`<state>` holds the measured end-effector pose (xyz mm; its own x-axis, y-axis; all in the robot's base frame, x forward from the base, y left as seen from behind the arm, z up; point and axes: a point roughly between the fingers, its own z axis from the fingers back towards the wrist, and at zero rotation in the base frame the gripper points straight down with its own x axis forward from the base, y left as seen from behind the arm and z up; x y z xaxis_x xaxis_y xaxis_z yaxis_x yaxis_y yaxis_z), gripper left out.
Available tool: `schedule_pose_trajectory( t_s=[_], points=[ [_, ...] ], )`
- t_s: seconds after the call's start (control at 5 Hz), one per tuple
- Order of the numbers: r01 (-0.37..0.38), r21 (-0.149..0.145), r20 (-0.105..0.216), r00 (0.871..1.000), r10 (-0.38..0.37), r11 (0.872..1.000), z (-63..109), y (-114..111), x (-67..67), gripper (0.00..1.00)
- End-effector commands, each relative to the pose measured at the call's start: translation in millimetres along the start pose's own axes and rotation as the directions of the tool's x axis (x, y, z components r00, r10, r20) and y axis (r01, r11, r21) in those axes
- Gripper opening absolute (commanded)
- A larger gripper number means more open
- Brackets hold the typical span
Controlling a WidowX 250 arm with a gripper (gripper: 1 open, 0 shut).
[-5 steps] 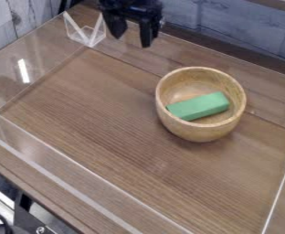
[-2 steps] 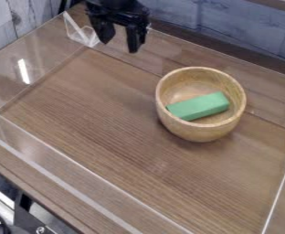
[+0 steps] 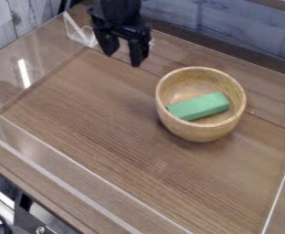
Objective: Put green stick into wooden bowl
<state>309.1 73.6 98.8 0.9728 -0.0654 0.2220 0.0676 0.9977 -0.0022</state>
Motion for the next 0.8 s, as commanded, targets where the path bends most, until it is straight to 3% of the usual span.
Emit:
schedule_pose_trajectory(
  t_s=[0.0,0.4,0.6],
  points=[
    [0.061,0.014,0.066,0.996,-0.062,0.998,10.4,-8,-0.3,1.0],
    [0.176,-0.009,0.073,0.982,-0.175,0.984,19.6,-16,0.9,1.0],
    [0.175,-0.006,0.074,0.982,-0.174,0.985,19.4,-22,13.4,1.0]
  ],
)
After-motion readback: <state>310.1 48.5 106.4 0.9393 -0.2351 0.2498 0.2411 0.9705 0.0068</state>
